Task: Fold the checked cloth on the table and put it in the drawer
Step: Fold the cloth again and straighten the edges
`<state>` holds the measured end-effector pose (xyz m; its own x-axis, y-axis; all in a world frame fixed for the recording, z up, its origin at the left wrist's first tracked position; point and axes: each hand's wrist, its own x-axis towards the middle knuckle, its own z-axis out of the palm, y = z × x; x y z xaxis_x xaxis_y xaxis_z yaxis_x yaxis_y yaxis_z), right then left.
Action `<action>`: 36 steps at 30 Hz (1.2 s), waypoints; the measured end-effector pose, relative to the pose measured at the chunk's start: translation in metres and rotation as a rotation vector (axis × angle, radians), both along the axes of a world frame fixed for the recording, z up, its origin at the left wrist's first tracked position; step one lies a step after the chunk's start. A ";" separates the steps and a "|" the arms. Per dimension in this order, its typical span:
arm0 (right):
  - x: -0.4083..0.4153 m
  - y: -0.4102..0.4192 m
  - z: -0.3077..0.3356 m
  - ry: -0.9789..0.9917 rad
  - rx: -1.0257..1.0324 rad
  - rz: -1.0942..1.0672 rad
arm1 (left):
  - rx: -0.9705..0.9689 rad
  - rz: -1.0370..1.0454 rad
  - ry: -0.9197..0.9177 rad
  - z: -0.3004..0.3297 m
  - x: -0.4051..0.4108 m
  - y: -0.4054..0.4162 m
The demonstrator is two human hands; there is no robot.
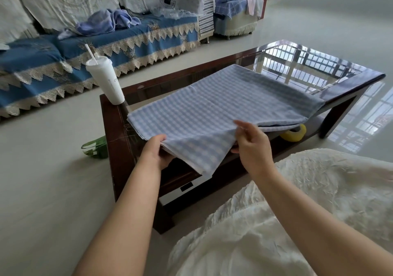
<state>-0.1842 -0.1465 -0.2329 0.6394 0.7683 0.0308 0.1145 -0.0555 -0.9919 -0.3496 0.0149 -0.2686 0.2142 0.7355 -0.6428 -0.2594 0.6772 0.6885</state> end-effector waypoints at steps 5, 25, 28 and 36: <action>0.011 -0.003 -0.021 -1.068 -0.196 -0.026 | 0.034 -0.002 -0.021 0.008 0.011 0.015; 0.091 0.009 -0.040 0.048 -0.325 0.117 | 0.550 0.218 0.631 0.060 0.106 0.097; 0.120 0.017 -0.027 0.191 -0.229 -0.033 | 0.753 0.114 0.670 0.097 0.171 0.110; 0.231 0.044 -0.030 0.059 -0.310 -0.384 | 0.931 -0.291 0.650 0.098 0.330 0.137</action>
